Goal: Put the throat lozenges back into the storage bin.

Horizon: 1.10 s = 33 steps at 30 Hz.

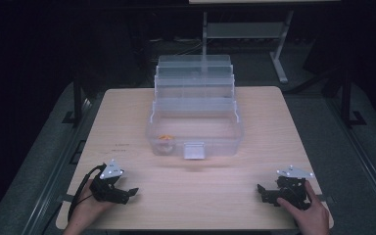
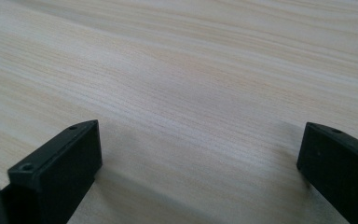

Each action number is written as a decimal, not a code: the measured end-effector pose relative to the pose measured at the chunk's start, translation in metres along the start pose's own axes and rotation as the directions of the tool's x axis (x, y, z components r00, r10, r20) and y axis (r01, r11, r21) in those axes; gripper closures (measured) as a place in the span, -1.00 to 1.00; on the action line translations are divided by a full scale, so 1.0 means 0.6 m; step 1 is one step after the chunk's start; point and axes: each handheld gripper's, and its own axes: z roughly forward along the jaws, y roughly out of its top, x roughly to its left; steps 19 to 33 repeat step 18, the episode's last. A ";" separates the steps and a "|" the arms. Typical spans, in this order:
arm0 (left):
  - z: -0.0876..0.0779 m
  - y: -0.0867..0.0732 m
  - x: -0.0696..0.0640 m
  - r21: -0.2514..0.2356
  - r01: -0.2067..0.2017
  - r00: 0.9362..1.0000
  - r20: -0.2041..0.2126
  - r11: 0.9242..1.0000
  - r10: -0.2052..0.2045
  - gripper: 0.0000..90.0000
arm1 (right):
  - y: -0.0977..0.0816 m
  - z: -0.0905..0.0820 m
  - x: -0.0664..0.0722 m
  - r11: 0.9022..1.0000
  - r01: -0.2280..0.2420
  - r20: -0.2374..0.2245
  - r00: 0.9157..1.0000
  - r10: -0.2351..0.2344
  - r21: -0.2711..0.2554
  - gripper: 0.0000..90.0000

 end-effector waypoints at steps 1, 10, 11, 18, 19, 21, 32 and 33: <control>0.000 -0.003 -0.002 0.002 0.004 1.000 -0.003 1.000 -0.004 -0.74 | 0.000 0.000 0.000 1.000 0.000 0.000 1.000 0.000 0.000 -1.00; -0.002 -0.028 -0.005 -0.043 0.047 0.999 -0.003 0.998 -0.047 -0.75 | 0.000 0.000 0.000 1.000 -0.001 0.000 1.000 0.001 -0.001 -1.00; -0.002 -0.030 -0.004 -0.055 0.039 0.999 -0.003 0.998 -0.040 -0.75 | 0.000 0.000 0.000 1.000 -0.001 0.000 1.000 0.001 -0.001 -1.00; -0.002 -0.037 -0.003 -0.080 0.042 0.999 0.005 0.996 -0.041 -0.76 | 0.000 0.000 0.000 1.000 0.000 0.000 1.000 0.000 -0.001 -1.00; -0.002 -0.037 -0.003 -0.080 0.042 0.999 0.005 0.996 -0.041 -0.76 | 0.000 0.000 0.000 1.000 0.000 0.000 1.000 0.000 -0.001 -1.00; -0.002 -0.037 -0.003 -0.080 0.042 0.999 0.005 0.996 -0.041 -0.76 | 0.000 0.000 0.000 1.000 0.000 0.000 1.000 0.000 -0.001 -1.00; -0.002 -0.037 -0.003 -0.080 0.042 0.999 0.005 0.996 -0.041 -0.76 | 0.000 0.000 0.000 1.000 0.000 0.000 1.000 0.000 -0.001 -1.00; -0.002 -0.037 -0.003 -0.080 0.042 0.999 0.005 0.996 -0.041 -0.76 | 0.000 0.000 0.000 1.000 0.000 0.000 1.000 0.000 -0.001 -1.00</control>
